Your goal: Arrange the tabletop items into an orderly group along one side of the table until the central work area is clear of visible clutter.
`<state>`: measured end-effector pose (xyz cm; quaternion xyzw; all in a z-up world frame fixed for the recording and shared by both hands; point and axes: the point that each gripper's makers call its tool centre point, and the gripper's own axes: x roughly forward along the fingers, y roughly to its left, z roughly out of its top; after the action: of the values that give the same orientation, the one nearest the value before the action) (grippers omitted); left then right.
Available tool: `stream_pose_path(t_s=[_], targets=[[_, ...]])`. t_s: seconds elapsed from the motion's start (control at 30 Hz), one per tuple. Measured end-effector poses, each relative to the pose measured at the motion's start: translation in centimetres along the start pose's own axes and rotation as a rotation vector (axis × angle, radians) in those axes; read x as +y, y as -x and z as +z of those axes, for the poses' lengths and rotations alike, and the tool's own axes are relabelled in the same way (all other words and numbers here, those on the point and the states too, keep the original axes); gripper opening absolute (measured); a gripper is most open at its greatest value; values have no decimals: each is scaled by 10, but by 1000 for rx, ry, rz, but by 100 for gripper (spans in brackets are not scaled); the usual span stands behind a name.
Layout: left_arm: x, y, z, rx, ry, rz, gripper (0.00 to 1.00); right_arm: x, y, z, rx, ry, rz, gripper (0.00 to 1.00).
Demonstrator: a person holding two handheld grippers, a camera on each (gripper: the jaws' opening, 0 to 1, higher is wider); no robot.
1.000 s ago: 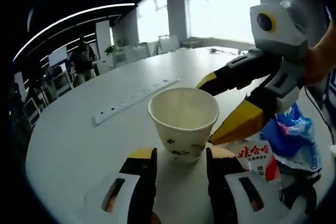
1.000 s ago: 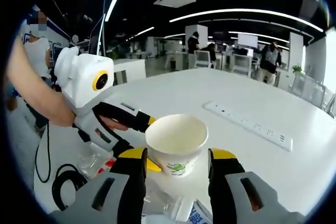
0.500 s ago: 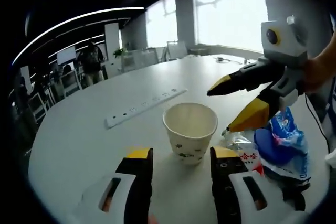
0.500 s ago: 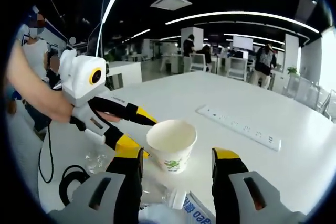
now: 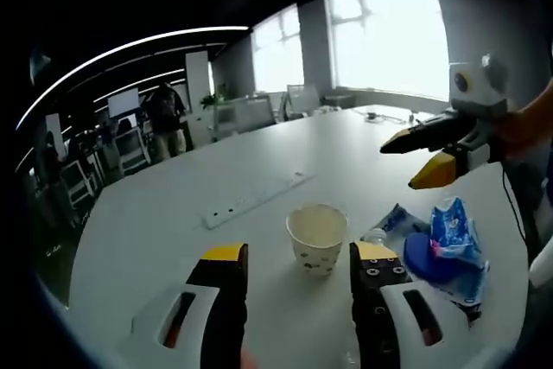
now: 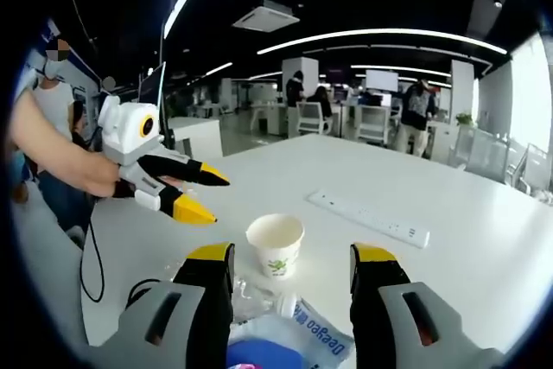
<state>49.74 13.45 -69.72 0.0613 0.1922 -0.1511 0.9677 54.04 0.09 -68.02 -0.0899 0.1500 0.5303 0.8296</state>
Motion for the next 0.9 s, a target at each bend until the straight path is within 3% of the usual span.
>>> stream_pose_path(t_s=[0.27, 0.5, 0.9], targets=[[-5, 37, 14, -22, -14, 23, 43, -9, 47, 15, -34, -3, -60, 51], [-7, 61, 20, -48, -12, 45, 44, -18, 85, 14, -51, -23, -121, 50], [-11, 72, 26, -57, -13, 51, 45, -15, 102, 9, -50, -38, -154, 49]])
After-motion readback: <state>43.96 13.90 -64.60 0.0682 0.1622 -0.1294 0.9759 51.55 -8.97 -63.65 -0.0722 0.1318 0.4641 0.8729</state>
